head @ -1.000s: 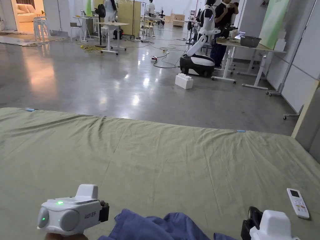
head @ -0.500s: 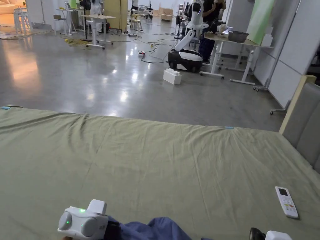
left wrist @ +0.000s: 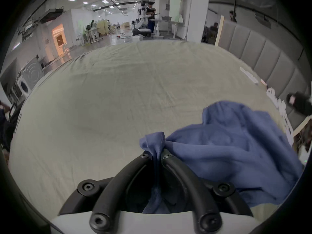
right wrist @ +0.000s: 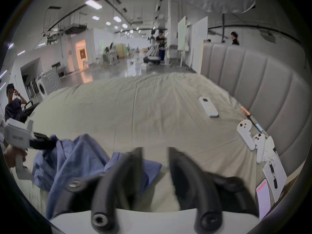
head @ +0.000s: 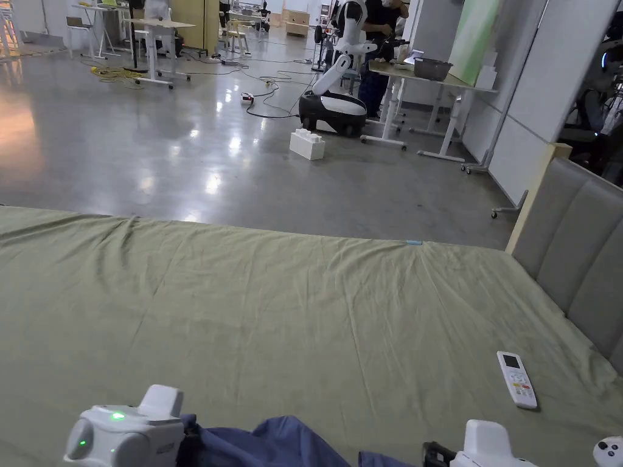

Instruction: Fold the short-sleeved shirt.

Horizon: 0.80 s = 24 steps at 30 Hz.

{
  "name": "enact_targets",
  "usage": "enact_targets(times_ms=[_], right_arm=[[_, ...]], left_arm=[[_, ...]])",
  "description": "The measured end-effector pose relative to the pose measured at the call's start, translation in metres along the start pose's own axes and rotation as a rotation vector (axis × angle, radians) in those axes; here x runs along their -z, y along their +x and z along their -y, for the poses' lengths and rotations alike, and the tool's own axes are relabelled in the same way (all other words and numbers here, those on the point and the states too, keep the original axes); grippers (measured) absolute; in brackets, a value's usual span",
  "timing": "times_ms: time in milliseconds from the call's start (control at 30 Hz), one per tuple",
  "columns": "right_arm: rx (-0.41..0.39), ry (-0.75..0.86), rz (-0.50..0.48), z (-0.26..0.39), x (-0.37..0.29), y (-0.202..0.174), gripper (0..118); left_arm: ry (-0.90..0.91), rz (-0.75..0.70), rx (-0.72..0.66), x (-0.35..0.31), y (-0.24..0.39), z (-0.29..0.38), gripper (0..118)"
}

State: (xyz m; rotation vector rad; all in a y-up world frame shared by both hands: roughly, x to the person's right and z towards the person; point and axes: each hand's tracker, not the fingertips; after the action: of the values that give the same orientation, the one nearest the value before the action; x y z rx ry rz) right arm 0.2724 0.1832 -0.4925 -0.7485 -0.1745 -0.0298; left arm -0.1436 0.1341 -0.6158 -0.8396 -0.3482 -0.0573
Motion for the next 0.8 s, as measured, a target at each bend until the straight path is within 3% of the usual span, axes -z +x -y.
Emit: enact_targets(times_ms=[67, 200, 267, 333, 400, 433, 467, 500, 567, 800], right_arm=[[-0.018, -0.062, -0.035, -0.001, 0.019, -0.003, 68], [-0.050, -0.207, -0.069, 0.006, 0.058, -0.016, 79], [-0.056, -0.269, -0.100, 0.016, 0.072, -0.022, 79], [-0.072, -0.305, -0.089, 0.027, 0.081, -0.027, 62], [-0.084, -0.211, -0.063, 0.035, 0.077, -0.029, 48], [-0.066, -0.229, -0.075, 0.035, 0.075, -0.028, 35], [-0.024, -0.213, -0.103, 0.035, 0.074, -0.026, 13], [0.002, -0.208, -0.119, 0.035, 0.072, -0.025, 8], [-0.024, -0.196, -0.065, 0.035, 0.060, -0.027, 8], [-0.035, 0.025, -0.028, 0.003, 0.001, -0.020, 8]], left_arm=[[0.052, 0.044, -0.074, -0.024, -0.012, -0.002, 8], [0.104, 0.023, -0.063, -0.059, -0.023, 0.006, 8], [0.118, 0.025, -0.076, -0.068, -0.027, 0.012, 8], [0.118, 0.018, -0.086, -0.070, -0.030, 0.018, 8], [0.108, 0.007, -0.085, -0.072, -0.031, 0.025, 8], [0.105, 0.000, -0.083, -0.072, -0.031, 0.028, 8], [0.100, -0.004, -0.083, -0.072, -0.031, 0.030, 8], [0.099, -0.005, -0.085, -0.072, -0.032, 0.032, 8], [0.095, -0.006, -0.099, -0.073, -0.034, 0.032, 8], [0.192, 0.006, -0.103, -0.111, -0.034, 0.010, 8]])
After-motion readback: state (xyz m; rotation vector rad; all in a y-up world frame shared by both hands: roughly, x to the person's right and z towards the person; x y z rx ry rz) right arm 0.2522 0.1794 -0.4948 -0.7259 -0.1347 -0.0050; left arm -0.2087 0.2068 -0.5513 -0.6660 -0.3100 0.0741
